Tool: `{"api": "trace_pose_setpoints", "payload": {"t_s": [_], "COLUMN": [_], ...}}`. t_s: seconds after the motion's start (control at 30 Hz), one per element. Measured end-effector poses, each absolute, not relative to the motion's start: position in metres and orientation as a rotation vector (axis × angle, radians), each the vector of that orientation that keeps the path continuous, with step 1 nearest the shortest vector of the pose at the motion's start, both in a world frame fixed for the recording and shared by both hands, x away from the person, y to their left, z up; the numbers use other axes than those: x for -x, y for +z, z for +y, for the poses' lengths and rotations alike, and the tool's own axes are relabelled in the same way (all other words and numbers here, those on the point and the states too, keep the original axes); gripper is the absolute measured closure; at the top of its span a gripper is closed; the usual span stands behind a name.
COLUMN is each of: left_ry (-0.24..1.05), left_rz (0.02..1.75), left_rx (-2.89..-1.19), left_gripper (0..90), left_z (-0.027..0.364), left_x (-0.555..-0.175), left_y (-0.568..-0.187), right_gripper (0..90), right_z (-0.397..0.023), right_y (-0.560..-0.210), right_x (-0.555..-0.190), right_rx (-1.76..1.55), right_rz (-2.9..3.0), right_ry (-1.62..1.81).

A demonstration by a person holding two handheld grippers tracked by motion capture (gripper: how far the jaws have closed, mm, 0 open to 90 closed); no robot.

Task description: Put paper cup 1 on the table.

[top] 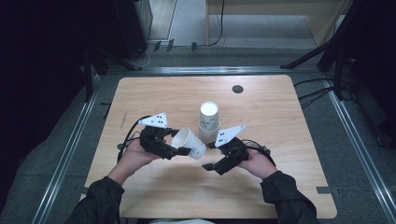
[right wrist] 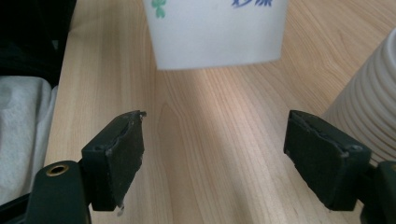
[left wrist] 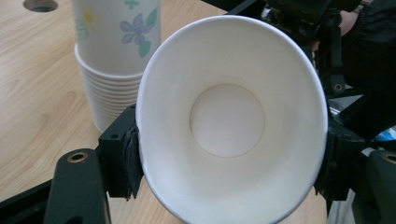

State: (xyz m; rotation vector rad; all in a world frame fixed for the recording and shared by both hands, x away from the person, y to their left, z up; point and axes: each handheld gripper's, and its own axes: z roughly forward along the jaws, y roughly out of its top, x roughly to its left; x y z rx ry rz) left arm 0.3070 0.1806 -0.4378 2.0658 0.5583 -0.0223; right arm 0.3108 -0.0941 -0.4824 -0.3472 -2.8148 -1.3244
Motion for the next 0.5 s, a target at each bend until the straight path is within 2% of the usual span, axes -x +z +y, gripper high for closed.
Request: {"api": "trace_pose_setpoints", "payload": {"t_s": [0.1,0.17,0.5], "left_ry": [-0.009,0.006,0.069], "left_rz": [0.575,0.59,0.639], "left_rx": [-2.076,-2.086,-2.145], "left_gripper": [25.7,25.7,25.6], "left_z": [0.185,0.188,0.2], "left_x": [-0.309,-0.311,-0.312], "left_y": [-0.439,-0.44,-0.445], "right_gripper": [21.8,26.2,26.1], "right_z": [-0.096,-0.1,-0.108], "right_y": [-0.482,-0.483,-0.481], "right_x": [-0.312,-0.315,-0.321], "right_rx": [0.37,0.413,0.53], "right_rz": [-2.832,-2.832,-2.838], "right_ry": [-1.315,-1.3,-1.309]}}
